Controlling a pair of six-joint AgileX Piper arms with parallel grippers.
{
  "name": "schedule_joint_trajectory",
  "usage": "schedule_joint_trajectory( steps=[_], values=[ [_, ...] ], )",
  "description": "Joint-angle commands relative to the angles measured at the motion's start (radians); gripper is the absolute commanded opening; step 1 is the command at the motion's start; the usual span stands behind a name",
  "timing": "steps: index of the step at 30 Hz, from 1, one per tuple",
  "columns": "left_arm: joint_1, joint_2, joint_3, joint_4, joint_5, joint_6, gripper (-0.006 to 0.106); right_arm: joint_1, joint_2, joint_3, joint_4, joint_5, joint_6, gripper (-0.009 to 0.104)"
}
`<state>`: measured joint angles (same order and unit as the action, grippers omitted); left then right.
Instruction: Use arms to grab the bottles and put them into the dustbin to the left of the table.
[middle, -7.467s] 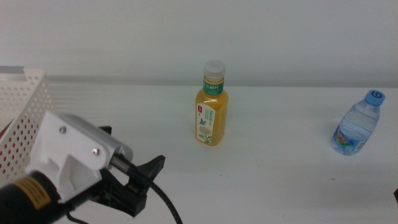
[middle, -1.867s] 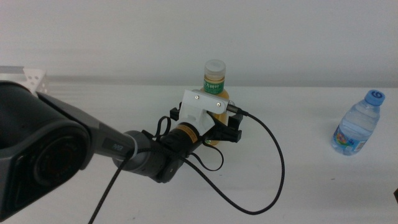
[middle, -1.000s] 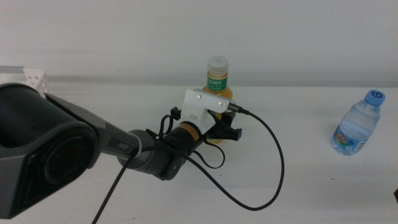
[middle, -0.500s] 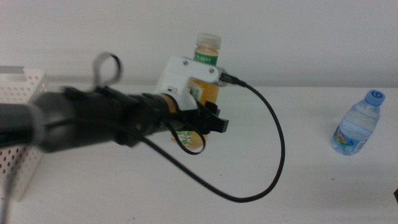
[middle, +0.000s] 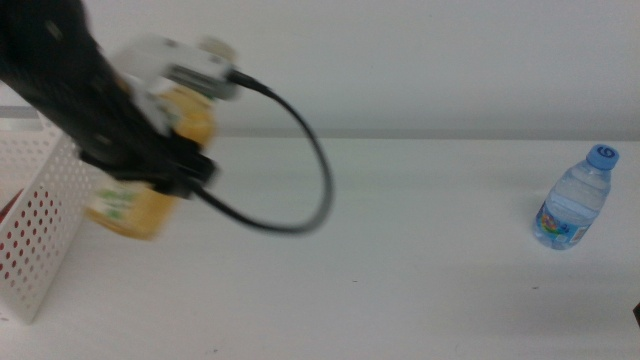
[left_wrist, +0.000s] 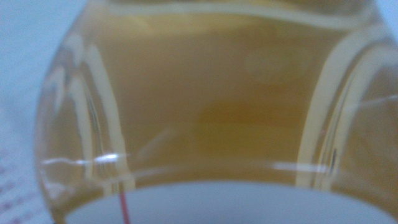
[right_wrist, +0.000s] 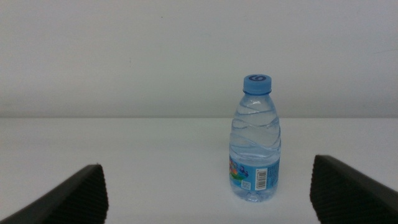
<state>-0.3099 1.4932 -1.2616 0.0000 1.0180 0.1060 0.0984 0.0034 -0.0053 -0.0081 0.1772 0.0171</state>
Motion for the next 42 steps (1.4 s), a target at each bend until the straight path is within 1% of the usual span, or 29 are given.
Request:
schedule_joint_trajectory(
  steps=[1,4,7,11,14,16,22,24,31,34,37,40,42],
  values=[
    [0.102,0.011,-0.109,0.008,0.148,0.105,-0.002,-0.009,-0.040,0.043,-0.004,-0.009,-0.010,0.086],
    [0.251,0.053,-0.242,0.019,0.288,0.212,-0.002,-0.009,-0.040,0.043,-0.004,-0.009,-0.010,0.086],
    [0.397,0.095,-0.330,0.014,0.295,0.277,-0.002,-0.009,-0.040,0.043,-0.004,-0.009,-0.010,0.086],
    [0.569,0.157,-0.370,0.020,0.295,0.314,-0.002,-0.009,-0.040,0.043,-0.004,-0.009,-0.010,0.086],
    [0.656,0.204,-0.370,0.016,0.293,0.341,-0.002,-0.009,-0.040,0.043,-0.004,-0.009,-0.010,0.086],
    [0.690,0.238,-0.370,0.009,0.289,0.357,-0.002,-0.009,-0.040,0.043,-0.004,-0.009,-0.010,0.086],
    [0.710,0.325,-0.368,0.017,0.291,0.365,-0.002,-0.009,-0.040,0.043,-0.004,-0.009,-0.010,0.086],
    [0.710,0.347,-0.366,0.000,0.291,0.362,-0.002,-0.009,-0.040,0.043,-0.004,-0.009,-0.010,0.086],
    [0.710,0.362,-0.282,0.027,0.271,0.339,-0.002,-0.009,-0.040,0.043,-0.004,-0.009,-0.010,0.086],
    [0.710,0.362,-0.256,0.018,0.261,0.342,-0.001,-0.009,-0.040,0.043,-0.004,-0.009,-0.010,0.086],
    [0.710,0.362,-0.243,0.011,0.263,0.369,0.007,-0.009,-0.040,0.043,-0.004,-0.009,-0.010,0.086],
    [0.710,0.362,-0.239,0.009,0.267,0.371,0.021,-0.009,-0.040,0.043,-0.004,-0.009,-0.010,0.086],
    [0.710,0.362,-0.239,0.009,0.267,0.371,0.034,-0.009,-0.040,0.043,-0.004,-0.009,-0.010,0.086]
  ],
)
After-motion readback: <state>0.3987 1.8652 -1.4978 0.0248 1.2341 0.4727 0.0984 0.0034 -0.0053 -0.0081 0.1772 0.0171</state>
